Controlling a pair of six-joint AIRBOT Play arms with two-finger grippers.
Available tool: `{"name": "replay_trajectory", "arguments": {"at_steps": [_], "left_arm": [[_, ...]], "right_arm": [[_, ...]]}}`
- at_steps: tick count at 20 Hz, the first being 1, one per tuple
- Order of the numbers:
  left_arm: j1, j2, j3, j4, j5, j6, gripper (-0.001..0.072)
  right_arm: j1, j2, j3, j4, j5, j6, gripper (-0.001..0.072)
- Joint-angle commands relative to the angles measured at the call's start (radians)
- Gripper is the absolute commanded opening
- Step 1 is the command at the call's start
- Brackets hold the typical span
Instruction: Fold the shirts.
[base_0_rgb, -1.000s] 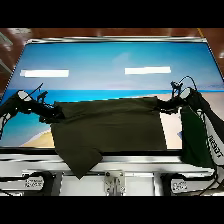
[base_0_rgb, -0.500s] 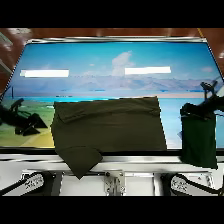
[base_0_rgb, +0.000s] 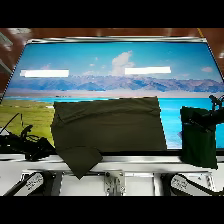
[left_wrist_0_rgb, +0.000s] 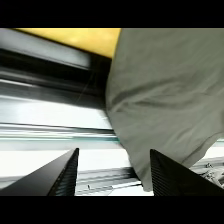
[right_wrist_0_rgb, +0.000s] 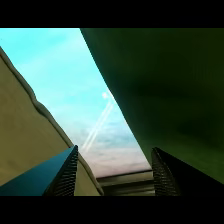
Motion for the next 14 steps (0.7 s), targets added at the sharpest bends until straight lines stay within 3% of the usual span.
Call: {"name": "replay_trajectory", "arguments": {"at_steps": [1, 10, 12, 14], "left_arm": [[-0.022, 0.0, -0.045, -0.003, 0.016, 0.007, 0.0522], [-0.177, -0.102, -0.043, -0.01, 0.106, 0.003, 0.051], [-0.179, -0.103, -0.043, -0.071, 0.16, -0.008, 0.0456], [-0.179, -0.105, -0.043, -0.146, 0.204, -0.008, 0.0454]], "right_arm": [[-0.006, 0.002, -0.008, 0.012, -0.034, -0.004, 0.0572], [-0.007, 0.002, -0.008, 0.012, -0.03, 0.003, 0.0572], [-0.007, 0.002, -0.008, 0.012, -0.026, 0.003, 0.0573], [-0.007, 0.002, -0.008, 0.012, -0.026, 0.004, 0.0572]]}}
